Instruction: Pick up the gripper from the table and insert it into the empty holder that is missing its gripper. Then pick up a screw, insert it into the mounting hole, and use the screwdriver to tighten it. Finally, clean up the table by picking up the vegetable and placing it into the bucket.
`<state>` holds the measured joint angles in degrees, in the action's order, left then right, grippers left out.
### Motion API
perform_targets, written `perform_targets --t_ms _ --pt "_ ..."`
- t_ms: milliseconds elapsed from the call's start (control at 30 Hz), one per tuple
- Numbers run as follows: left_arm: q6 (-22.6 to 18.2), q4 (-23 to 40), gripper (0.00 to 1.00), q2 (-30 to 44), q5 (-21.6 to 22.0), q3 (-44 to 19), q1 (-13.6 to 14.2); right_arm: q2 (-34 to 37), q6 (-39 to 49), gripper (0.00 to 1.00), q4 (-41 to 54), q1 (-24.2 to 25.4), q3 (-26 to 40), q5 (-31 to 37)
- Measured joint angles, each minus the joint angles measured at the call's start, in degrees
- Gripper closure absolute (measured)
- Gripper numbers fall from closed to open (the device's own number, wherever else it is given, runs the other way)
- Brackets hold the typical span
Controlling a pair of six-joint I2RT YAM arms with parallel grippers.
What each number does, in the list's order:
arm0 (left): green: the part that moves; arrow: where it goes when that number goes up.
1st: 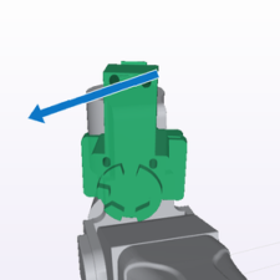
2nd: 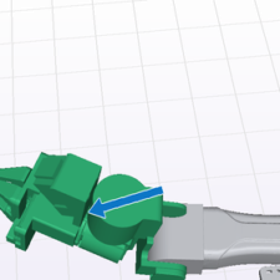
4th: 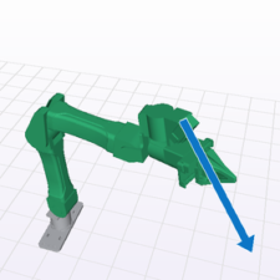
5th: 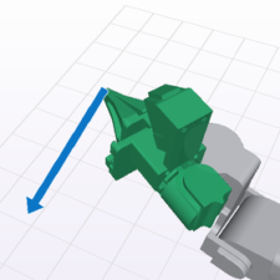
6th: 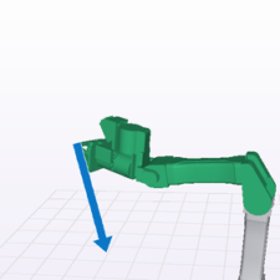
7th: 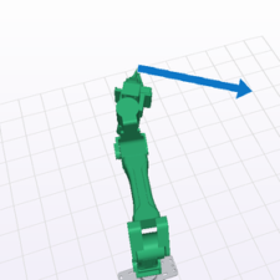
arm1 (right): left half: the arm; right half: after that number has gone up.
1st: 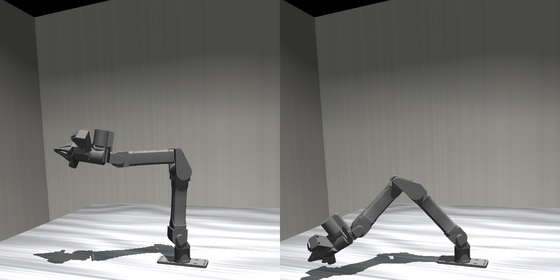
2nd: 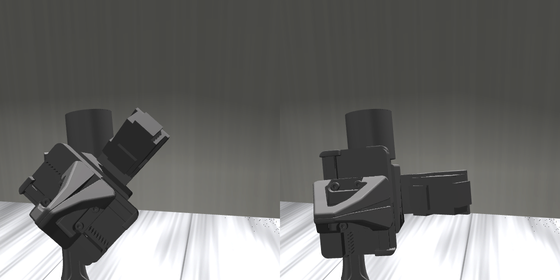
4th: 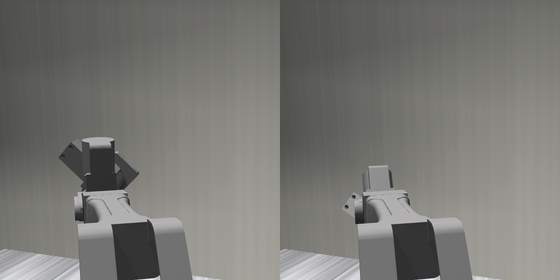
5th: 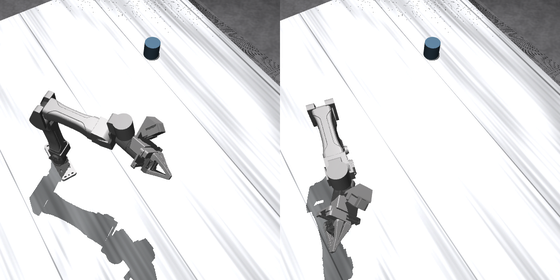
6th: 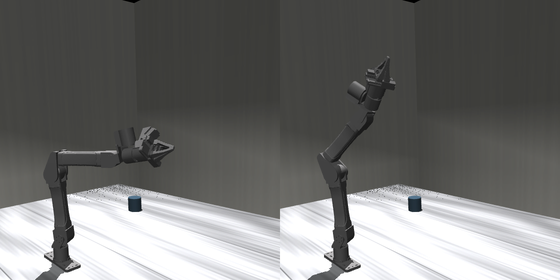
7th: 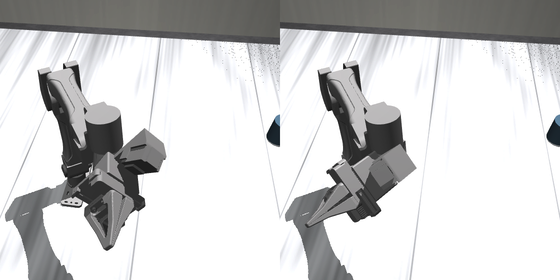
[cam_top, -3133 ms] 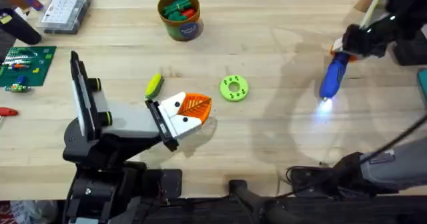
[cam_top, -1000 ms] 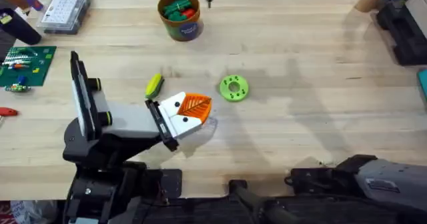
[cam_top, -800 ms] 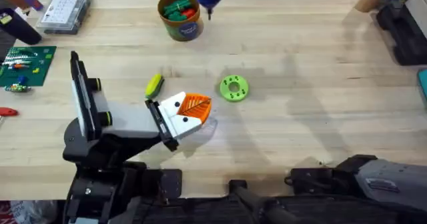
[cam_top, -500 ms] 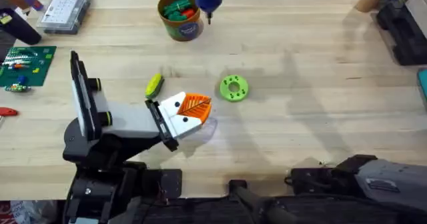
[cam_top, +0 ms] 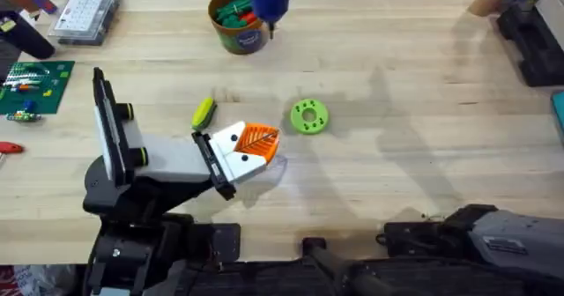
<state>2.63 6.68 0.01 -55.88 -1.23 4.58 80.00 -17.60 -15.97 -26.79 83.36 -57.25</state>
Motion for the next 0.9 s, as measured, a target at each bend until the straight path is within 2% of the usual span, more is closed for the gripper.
perform_targets --t_ms 100,300,600,733,900 --pt "0.0 0.0 0.984 0.0 0.0 0.0 0.0 0.0 -0.1 0.983 -1.7 -0.7 -0.5 -0.9" --pt "0.0 0.0 0.984 0.0 0.0 0.0 0.0 0.0 -1.1 0.983 -12.3 -0.9 -3.9 -5.7" --pt "0.0 0.0 0.984 0.0 0.0 0.0 0.0 0.1 -11.3 0.984 -43.0 -0.8 -17.7 -7.2" --pt "0.0 0.0 0.984 0.0 0.0 0.0 0.0 0.2 -16.0 0.984 -45.6 -0.9 -22.6 -6.1" --pt "0.0 0.0 0.984 0.0 0.0 0.0 0.0 0.5 -18.2 0.984 -45.4 -1.7 -24.0 -6.0"
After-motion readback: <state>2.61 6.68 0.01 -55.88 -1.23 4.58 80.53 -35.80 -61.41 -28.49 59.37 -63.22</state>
